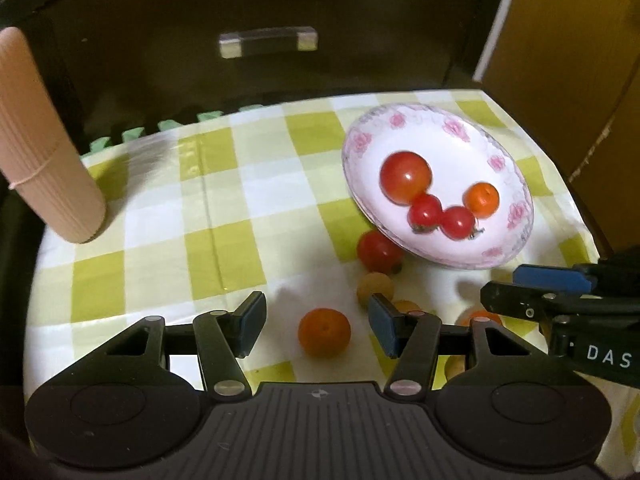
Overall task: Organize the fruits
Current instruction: 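Move both open grippers back toward the remaining fruits on the cloth, then grasp a tangerine with the left gripper while the right gripper grasps a brown fruit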
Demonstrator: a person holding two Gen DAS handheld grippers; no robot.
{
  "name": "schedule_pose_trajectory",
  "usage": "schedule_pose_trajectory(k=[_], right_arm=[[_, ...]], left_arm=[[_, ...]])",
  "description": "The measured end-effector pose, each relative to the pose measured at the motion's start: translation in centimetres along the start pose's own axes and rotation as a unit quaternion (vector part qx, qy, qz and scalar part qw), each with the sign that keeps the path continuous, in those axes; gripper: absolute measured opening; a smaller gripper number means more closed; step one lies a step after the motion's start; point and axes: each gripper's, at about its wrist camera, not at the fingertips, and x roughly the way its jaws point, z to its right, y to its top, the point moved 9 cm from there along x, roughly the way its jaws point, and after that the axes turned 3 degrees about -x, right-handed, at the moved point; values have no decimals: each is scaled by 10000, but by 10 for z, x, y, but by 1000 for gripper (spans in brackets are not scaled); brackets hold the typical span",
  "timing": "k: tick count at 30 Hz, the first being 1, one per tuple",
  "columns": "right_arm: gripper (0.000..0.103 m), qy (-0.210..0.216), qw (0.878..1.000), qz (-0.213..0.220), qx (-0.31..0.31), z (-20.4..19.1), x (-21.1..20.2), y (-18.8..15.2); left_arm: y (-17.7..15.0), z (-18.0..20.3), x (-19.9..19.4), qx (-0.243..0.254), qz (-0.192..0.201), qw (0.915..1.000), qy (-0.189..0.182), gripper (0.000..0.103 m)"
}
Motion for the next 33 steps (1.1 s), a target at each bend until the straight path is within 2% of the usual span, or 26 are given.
schedule_pose_trajectory(k=[6, 17, 23, 26, 28, 33], right_arm=[[33, 38, 9998, -176, 40, 4, 4, -9], [33, 235, 9989, -396, 65, -6, -5, -38], [34, 192, 9986, -474, -127, -11, -1, -45], [34, 180, 9984, -535, -68, -8, 4, -47], [37, 249, 9980, -575, -27, -8, 7, -49], [38, 280, 9972, -680, -121, -14, 13, -57]], left_arm=[[-13, 1, 10, 341, -193, 9992, 52, 65], [-18, 5, 24, 607, -175, 9979, 118, 62], [-14, 3, 25, 504, -115, 9985, 167, 59], [-14, 5, 23, 510, -122, 9984, 199, 49], [-15, 7, 21, 520, -174, 9983, 212, 41], [-17, 6, 18, 517, -243, 9980, 252, 40]])
